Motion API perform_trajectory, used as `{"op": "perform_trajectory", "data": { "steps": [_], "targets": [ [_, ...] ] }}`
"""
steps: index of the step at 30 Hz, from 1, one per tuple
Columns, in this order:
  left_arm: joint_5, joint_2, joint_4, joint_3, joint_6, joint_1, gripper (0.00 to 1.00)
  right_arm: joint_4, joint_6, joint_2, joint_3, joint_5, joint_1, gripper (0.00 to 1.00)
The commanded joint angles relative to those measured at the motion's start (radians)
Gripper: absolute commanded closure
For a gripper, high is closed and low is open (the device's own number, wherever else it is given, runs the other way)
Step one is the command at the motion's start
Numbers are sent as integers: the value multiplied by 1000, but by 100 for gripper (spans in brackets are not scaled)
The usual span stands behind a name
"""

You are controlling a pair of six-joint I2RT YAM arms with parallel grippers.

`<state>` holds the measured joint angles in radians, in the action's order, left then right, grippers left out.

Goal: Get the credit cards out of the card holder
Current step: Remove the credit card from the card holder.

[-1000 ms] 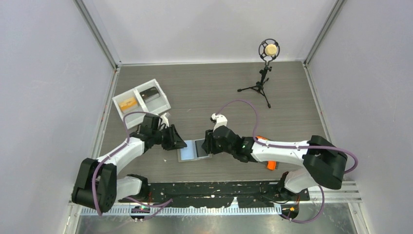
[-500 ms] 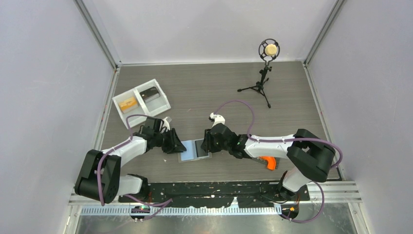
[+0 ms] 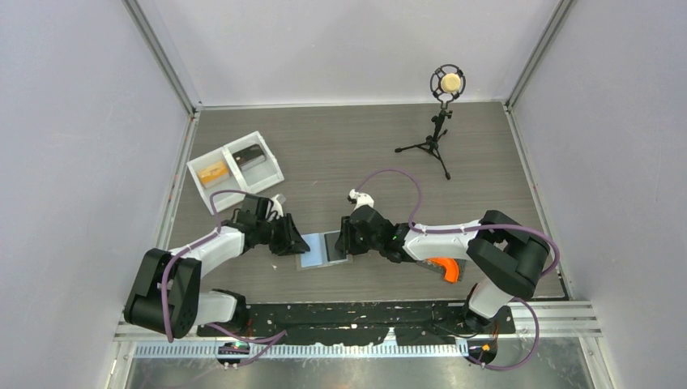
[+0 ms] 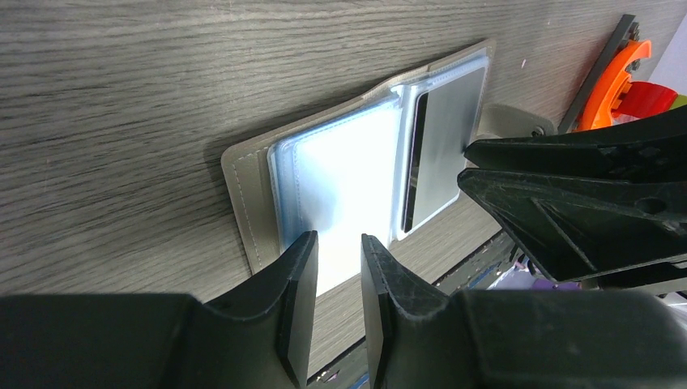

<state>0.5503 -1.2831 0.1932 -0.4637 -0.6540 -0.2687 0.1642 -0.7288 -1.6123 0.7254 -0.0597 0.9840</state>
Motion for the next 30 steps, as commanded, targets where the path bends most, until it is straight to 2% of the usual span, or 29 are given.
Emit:
{"op": "perform_trajectory", "data": {
  "steps": [1, 24, 30],
  "targets": [
    [-16, 16, -12, 1, 11, -7, 72, 11, -2, 16, 14, -30, -7, 66],
    [-20, 21, -8, -2, 10, -12, 72, -22, -8, -34, 29, -9, -8, 66],
    [-19, 65, -4, -25, -17, -31, 71, 2, -24, -28, 6, 3, -8, 70]
  ]
}}
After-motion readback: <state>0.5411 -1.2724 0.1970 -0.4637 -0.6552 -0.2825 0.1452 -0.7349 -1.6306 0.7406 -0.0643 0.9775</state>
